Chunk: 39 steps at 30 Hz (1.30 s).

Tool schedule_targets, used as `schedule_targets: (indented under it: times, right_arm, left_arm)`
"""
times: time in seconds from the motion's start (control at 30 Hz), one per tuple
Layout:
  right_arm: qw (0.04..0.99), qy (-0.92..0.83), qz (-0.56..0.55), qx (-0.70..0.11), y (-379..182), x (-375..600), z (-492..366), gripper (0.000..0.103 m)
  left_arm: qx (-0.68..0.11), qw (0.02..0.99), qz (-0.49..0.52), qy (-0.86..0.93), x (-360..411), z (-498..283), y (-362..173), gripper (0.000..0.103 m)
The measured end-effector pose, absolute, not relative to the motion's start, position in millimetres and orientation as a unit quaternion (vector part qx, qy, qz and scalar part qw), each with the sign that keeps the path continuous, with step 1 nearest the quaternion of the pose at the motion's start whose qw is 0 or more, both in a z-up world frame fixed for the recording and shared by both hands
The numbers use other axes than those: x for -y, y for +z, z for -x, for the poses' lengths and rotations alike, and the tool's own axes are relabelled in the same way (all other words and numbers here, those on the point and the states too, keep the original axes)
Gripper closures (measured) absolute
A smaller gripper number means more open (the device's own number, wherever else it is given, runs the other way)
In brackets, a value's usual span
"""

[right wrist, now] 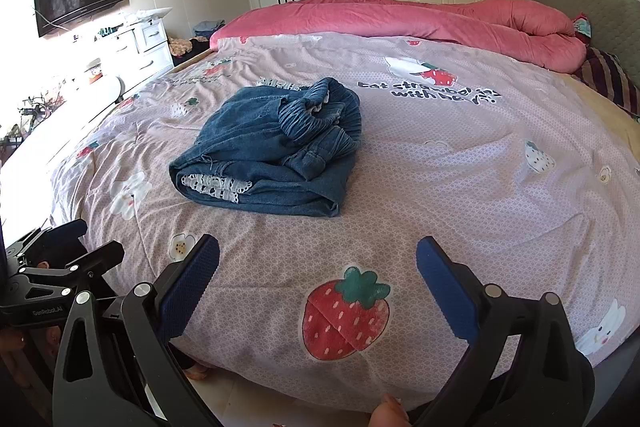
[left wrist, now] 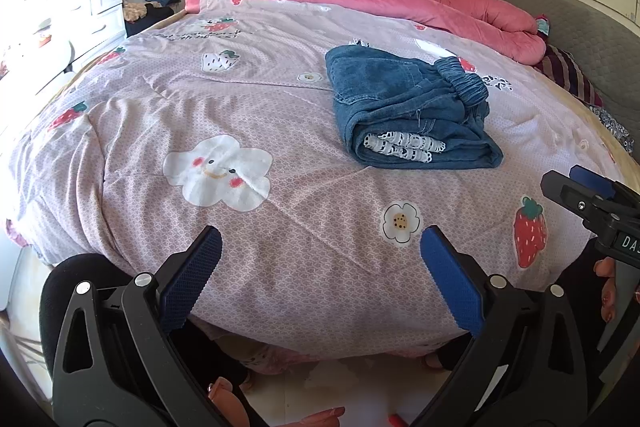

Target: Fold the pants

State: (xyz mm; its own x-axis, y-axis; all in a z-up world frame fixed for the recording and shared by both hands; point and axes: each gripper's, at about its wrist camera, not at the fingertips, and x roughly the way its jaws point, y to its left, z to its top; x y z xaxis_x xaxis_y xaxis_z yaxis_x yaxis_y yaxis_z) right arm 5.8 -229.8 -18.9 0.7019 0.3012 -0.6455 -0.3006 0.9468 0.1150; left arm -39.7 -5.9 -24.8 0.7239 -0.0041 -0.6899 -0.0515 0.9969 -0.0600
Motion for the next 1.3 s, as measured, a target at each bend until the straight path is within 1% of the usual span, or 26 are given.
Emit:
schedule_targets:
  times: [1.3]
  right_arm:
    - [0.921,0.159,0.004,-0.356,-23.4,227.3,-5.0,0.004]
  left_arm:
    - [-0.37,0.929,0.024,0.005,8.9,37.7,-21.9,0.009]
